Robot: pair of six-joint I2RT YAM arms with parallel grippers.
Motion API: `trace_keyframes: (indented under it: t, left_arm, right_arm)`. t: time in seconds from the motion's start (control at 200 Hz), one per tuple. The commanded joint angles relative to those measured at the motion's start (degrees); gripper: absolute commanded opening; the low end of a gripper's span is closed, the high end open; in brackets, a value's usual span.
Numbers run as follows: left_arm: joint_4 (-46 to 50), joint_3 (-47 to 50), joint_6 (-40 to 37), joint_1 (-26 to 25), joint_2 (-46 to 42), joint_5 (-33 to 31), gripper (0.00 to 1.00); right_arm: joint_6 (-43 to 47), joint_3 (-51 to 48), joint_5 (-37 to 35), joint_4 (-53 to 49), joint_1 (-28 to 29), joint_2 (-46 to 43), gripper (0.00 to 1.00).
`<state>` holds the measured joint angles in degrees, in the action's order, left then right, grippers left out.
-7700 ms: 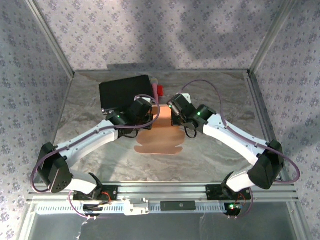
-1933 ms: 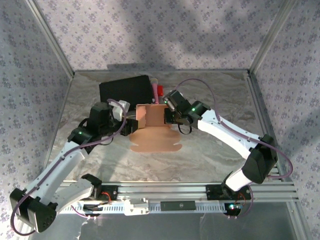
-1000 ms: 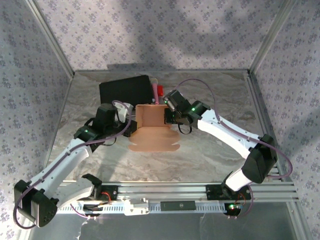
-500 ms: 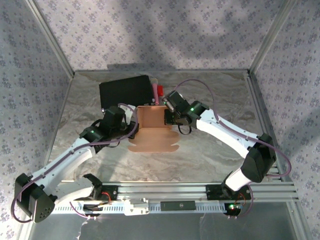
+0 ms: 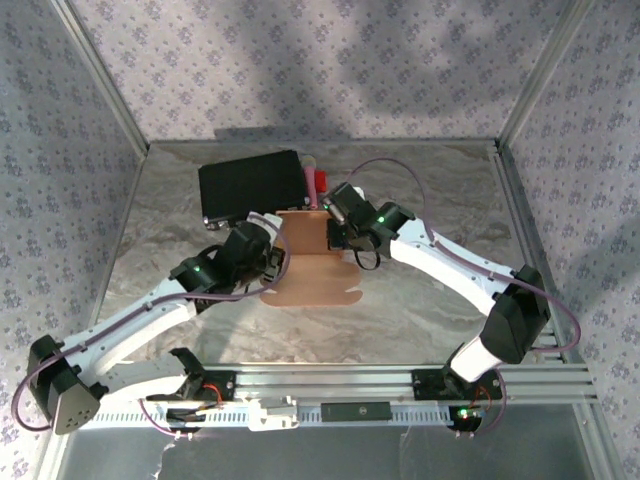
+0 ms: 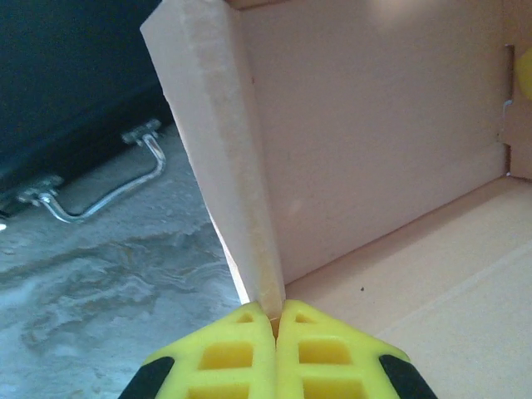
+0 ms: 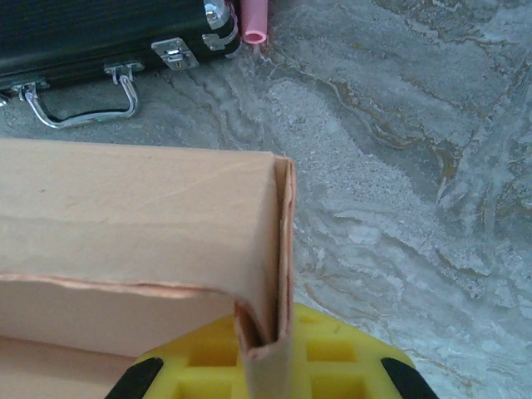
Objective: Fold the paper box
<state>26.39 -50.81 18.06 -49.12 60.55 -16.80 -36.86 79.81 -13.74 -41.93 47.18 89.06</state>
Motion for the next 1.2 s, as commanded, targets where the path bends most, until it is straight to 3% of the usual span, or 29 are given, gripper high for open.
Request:
trace_keyframes:
  t: [0.0, 0.15, 0.45, 0.545, 0.635, 0.8, 0.959, 1.084, 1.194]
  left_arm:
    - [-0.5, -2.7, -0.2, -4.4, 0.6, -10.9, 0.0]
    - [-1.3, -2.5, -0.2, -6.5, 1.2, -15.3, 0.0]
    - [-2.6, -2.2, -1.6, -7.0, 0.9, -13.8, 0.0]
    - [-4.4, -0.7, -2.7, -5.5, -1.0, -8.5, 0.25]
    - [-4.7, 0.2, -1.6, -0.3, -2.5, -0.7, 0.36]
    - [-3.1, -1.4, -2.7, 3.6, -2.6, 4.2, 0.36]
    - [-1.1, -2.8, -3.6, 4.0, -1.7, 4.7, 0.34]
    - [-0.4, -2.0, -2.7, 4.0, -2.7, 6.4, 0.41]
    - [0.3, -0.9, -1.6, 3.9, -2.9, 6.8, 0.41]
  right_arm:
    - [0.4, 2.4, 0.3, 0.6, 1.7, 0.6, 0.0]
    - [2.3, 2.6, 0.0, 0.7, 2.1, 0.9, 0.0]
    - [2.9, 1.9, -0.7, 0.8, 2.4, 0.1, 0.0]
    - [3.0, 1.8, -1.1, 0.8, 2.5, -0.2, 0.0]
    - [3.0, 1.6, -1.0, 1.0, 2.6, -0.3, 0.0]
    - [3.0, 2.4, -1.0, 0.8, 2.9, 0.0, 0.0]
    - [3.0, 2.9, -1.1, 0.4, 3.1, -0.1, 0.0]
    - [2.8, 2.8, -1.5, -0.1, 3.0, -0.5, 0.0]
    - [2.8, 2.6, -1.5, 0.3, 2.9, -0.7, 0.0]
